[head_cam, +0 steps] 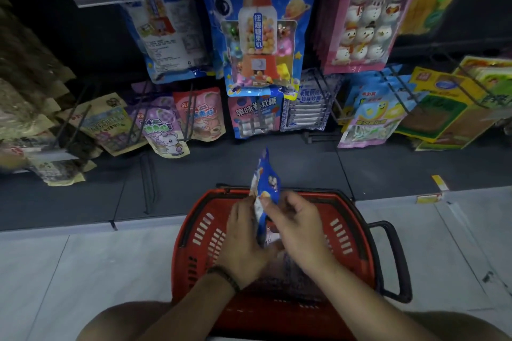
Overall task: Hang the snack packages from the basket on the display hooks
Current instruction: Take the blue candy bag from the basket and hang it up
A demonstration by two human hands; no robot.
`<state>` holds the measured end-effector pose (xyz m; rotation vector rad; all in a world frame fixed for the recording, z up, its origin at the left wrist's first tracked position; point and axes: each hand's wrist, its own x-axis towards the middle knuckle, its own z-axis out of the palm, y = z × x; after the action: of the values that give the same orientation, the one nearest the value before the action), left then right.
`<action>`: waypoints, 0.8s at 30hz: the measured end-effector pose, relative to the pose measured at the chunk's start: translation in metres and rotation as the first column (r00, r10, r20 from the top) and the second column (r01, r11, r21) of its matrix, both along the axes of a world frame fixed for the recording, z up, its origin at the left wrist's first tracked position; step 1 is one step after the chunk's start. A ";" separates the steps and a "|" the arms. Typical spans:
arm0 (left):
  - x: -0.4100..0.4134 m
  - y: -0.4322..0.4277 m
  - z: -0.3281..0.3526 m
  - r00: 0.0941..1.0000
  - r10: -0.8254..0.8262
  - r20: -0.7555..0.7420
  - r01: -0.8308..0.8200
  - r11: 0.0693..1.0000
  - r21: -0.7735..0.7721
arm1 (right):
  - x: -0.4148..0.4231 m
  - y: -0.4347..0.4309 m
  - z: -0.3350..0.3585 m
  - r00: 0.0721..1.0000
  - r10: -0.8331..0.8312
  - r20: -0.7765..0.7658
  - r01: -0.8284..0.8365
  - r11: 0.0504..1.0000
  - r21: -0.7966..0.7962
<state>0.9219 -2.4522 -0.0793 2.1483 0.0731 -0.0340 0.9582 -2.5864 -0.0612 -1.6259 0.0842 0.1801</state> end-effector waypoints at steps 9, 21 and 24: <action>0.023 0.032 0.028 0.984 0.026 -0.174 -0.093 0.916 -0.391 | 0.029 -0.026 -0.002 0.990 -0.054 0.129 0.087 0.960 -0.266; 0.032 0.048 0.042 0.971 0.140 -0.193 -0.228 0.787 -0.573 | 0.036 -0.058 0.022 0.961 0.265 -0.077 -0.247 0.951 0.185; 0.030 0.049 0.049 0.986 0.064 -0.153 -0.138 0.828 -0.543 | 0.040 -0.055 0.030 0.982 0.190 -0.014 -0.185 0.967 0.178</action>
<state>0.9518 -2.4030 -0.0302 1.5530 0.2254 -0.1181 0.9983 -2.6412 -0.0310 -1.4536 -0.0609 0.3494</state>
